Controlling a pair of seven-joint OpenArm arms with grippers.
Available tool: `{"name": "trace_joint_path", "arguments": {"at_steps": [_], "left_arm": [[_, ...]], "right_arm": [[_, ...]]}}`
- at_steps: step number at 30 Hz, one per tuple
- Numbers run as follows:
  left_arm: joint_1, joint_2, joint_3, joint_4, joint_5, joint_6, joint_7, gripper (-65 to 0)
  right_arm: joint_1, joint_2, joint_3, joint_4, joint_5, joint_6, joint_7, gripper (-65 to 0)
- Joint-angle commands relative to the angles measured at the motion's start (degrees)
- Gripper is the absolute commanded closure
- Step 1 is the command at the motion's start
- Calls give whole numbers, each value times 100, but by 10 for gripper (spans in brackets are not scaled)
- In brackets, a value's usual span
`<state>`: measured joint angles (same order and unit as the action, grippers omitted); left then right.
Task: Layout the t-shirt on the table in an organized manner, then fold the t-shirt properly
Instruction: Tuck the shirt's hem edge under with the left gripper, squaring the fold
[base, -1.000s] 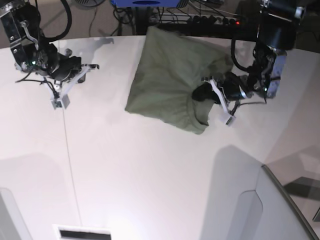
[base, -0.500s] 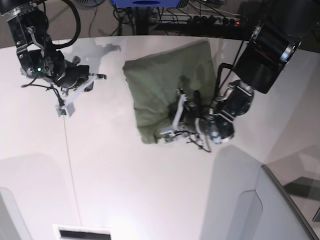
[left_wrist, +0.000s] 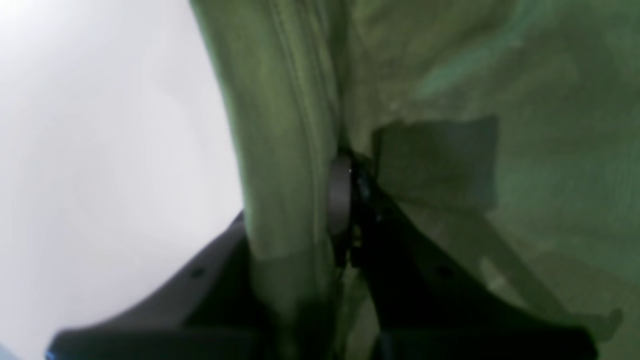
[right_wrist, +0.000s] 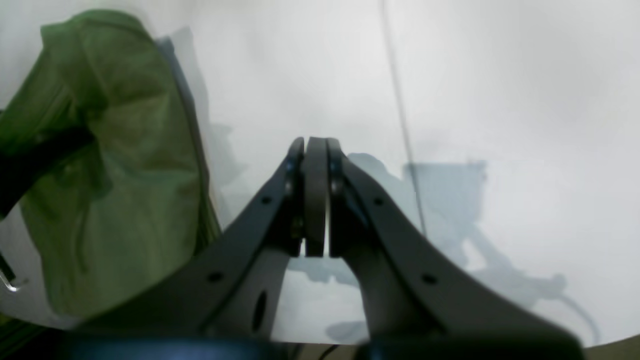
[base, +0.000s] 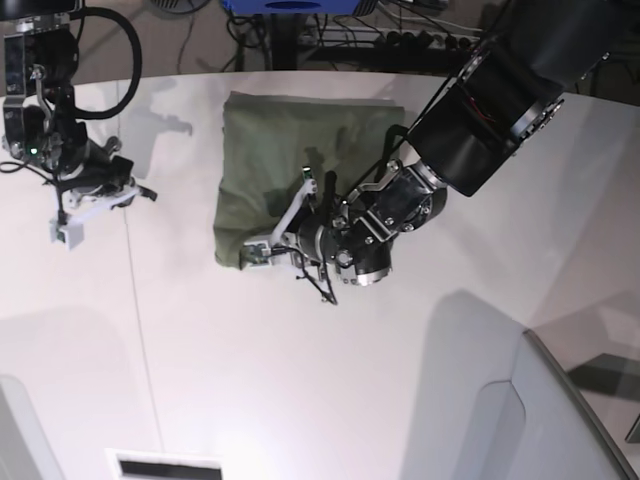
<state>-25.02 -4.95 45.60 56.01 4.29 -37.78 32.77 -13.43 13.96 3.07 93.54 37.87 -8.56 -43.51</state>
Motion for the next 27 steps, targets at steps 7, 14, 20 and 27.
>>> {"name": "trace_joint_path", "arguments": {"at_steps": [7,14,20,27], "left_arm": [[-52,16,-29,21,-65,-77,85,0],[-44,-2,15,21,-12,-77,85,0],[-123,-10,15,39,-12,-77,94,-97],[-351,-10,-37,65,-12,-77,94,-420]], "right_arm": [[-24,42,137,-48,33,16,74,0],[-24,42,102,-48,33,16,65,0],[-33,42,102,-48,33,16,65,0],[-42,42,84,-48,33,16,65,0]]}}
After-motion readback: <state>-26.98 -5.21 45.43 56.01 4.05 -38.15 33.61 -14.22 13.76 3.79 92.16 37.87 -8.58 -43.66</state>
